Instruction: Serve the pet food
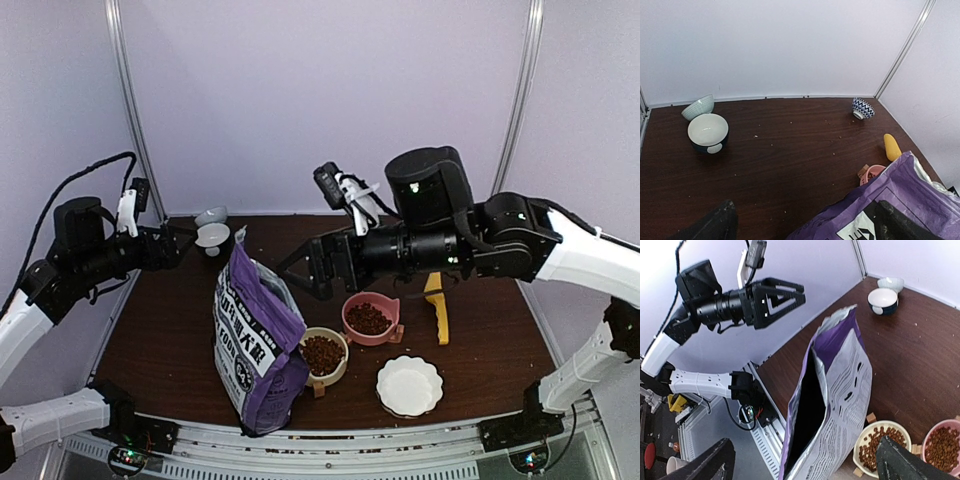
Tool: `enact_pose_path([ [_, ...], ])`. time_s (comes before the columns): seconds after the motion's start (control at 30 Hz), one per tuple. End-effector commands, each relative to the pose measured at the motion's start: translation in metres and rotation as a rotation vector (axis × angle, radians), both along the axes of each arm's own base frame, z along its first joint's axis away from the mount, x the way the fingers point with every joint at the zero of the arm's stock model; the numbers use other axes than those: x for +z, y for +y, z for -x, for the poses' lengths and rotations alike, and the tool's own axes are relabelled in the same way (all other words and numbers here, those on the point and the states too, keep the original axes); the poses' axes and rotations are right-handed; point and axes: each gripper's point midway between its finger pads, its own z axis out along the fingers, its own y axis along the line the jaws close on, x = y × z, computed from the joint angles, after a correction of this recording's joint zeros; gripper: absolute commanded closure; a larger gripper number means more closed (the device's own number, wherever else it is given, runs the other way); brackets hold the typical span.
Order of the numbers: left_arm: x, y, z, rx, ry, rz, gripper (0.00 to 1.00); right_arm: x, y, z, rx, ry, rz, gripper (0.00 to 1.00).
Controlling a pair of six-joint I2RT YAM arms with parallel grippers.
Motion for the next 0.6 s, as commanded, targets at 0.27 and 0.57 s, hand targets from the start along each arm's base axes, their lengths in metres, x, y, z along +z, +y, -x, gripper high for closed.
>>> enact_pose_path([
  [0.27, 0.016, -0.001, -0.006, -0.006, -0.055, -0.017, 0.02, -0.053, 0.036, 0.001, -0.159, 0.050, 0.278, 0.01],
  [0.57, 0.020, 0.003, 0.000, -0.006, -0.072, -0.032, 0.02, -0.059, 0.075, -0.009, -0.126, 0.000, 0.333, 0.25],
])
